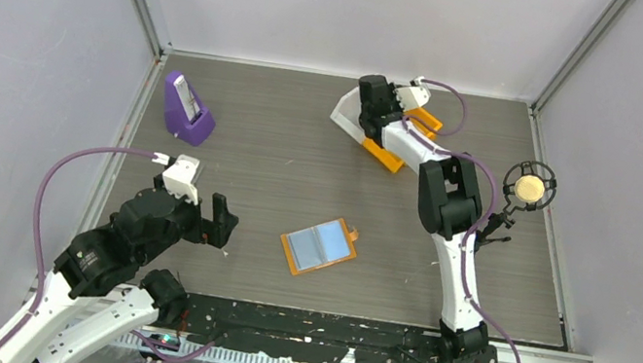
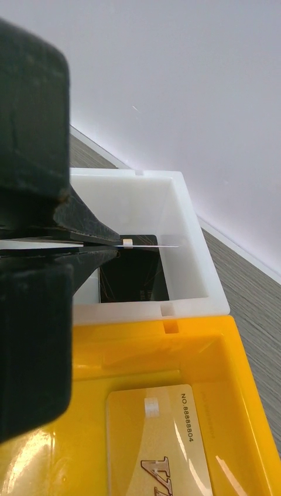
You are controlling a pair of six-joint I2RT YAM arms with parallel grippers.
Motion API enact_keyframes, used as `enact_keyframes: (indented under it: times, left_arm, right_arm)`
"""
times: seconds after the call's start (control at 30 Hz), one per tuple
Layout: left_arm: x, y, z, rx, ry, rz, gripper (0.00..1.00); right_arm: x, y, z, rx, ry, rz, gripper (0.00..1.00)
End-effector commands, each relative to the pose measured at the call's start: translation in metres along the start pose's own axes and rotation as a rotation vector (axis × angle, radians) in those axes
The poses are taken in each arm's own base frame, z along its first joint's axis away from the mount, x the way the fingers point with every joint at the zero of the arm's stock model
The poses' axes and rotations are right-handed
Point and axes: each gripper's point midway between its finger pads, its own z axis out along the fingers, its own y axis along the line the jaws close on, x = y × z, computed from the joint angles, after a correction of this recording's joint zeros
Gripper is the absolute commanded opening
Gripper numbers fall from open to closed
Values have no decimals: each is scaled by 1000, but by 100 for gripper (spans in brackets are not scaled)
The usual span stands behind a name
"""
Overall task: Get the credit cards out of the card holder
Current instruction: Place the credit card in the storage box.
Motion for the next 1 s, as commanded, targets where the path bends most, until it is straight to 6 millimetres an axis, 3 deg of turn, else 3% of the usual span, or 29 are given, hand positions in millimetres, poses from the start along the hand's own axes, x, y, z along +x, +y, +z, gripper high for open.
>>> enact_keyframes:
  times: [0.0, 0.43, 0.97]
  left_arm:
    - [-6, -1, 1, 2, -27, -3, 100]
    - [-7, -1, 0, 2, -33, -8, 100]
    - [-8, -2, -1, 10, -42, -15, 100]
  right_arm:
    - [-17, 9, 3, -10, -35, 71, 10]
    - [-30, 14, -2, -16, -20, 41, 24]
    - [-42, 7, 0, 19, -17, -40, 27]
